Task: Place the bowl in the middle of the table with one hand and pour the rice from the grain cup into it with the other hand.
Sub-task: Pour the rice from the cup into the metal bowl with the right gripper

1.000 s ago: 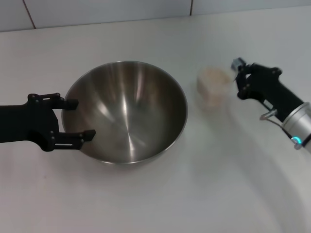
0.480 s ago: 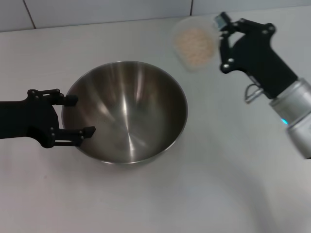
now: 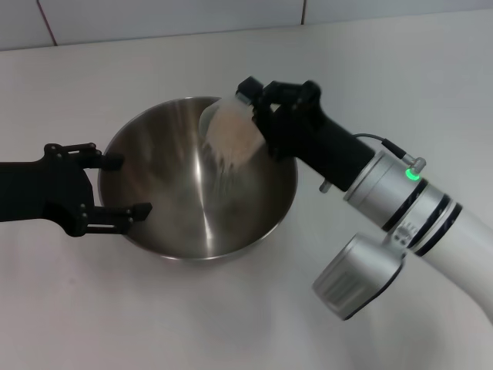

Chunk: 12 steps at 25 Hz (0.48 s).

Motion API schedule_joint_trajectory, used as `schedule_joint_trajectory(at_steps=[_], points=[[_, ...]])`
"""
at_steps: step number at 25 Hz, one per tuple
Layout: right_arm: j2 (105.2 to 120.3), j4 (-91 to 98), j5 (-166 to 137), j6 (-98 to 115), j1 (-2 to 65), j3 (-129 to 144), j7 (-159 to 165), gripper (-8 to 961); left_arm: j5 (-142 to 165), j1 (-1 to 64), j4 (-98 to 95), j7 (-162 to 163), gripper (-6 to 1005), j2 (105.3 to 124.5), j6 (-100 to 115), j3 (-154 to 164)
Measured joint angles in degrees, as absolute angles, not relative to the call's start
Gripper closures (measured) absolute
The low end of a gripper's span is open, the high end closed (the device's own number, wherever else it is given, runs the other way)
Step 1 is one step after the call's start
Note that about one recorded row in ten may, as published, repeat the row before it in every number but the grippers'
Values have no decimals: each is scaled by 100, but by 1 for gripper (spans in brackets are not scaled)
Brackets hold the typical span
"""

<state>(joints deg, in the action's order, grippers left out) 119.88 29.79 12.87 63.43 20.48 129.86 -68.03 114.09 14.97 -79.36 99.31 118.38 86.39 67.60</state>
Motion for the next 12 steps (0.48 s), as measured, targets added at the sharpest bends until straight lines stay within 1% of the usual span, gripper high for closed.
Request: schedule_joint_trajectory(at_steps=[3, 8, 12], points=[[11987, 3070, 1722, 6289, 2084, 13496, -8488, 941, 11419, 1502, -7938, 9938, 157, 11833, 8639, 6766], [11988, 3210, 1724, 6267, 2077, 13680, -9544, 942, 11427, 1513, -7938, 9940, 157, 11830, 8640, 6771], [11987, 3237, 1753, 6013, 2101, 13873, -11046, 942, 11428, 1520, -7937, 9943, 157, 11830, 8640, 6790]])
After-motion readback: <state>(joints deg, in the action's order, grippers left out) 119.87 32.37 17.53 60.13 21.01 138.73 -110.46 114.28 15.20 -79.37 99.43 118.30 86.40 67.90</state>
